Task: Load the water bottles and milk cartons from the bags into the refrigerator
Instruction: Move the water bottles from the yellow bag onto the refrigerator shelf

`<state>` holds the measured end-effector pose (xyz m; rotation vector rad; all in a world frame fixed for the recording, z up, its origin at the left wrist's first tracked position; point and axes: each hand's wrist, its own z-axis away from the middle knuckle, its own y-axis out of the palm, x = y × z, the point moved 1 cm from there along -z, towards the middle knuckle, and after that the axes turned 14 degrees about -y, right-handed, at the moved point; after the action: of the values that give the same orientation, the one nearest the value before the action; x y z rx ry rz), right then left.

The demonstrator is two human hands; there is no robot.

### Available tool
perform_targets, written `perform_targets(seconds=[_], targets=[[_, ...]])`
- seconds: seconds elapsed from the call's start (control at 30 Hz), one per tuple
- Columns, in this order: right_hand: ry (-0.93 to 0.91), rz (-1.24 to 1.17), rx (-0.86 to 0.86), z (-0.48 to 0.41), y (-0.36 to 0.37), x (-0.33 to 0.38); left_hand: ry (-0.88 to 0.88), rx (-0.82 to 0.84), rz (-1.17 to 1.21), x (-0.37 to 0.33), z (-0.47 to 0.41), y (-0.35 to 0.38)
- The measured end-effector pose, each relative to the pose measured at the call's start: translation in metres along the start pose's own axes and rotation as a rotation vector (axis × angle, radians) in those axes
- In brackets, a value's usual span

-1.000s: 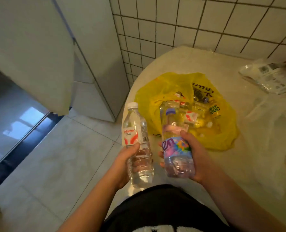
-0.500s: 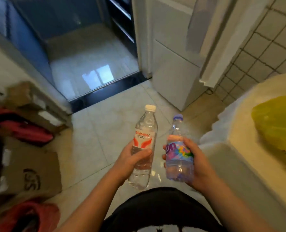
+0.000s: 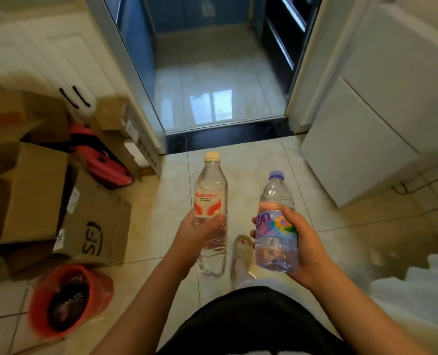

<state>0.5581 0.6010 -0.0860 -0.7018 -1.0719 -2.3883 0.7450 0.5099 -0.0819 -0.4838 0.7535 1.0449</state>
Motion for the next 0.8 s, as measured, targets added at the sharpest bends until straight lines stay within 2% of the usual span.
perform_targets(seconds=[0.2,0.33,0.5,0.8], targets=[[0.013,0.078,0.039,-0.099,0.057,0.062,0.012,-0.05,-0.006,-0.079,-0.077,-0.006],[-0.078,0.134,0.099,-0.153,0.091,0.109,0.051,-0.08,-0.036,-0.136,-0.122,-0.007],[-0.231,0.263,0.053,-0.204,0.104,0.154,0.02,-0.076,-0.067,-0.186,-0.182,0.006],[-0.512,0.286,-0.172,-0.295,0.095,0.247,0.032,0.23,-0.228,-0.305,-0.312,0.076]])
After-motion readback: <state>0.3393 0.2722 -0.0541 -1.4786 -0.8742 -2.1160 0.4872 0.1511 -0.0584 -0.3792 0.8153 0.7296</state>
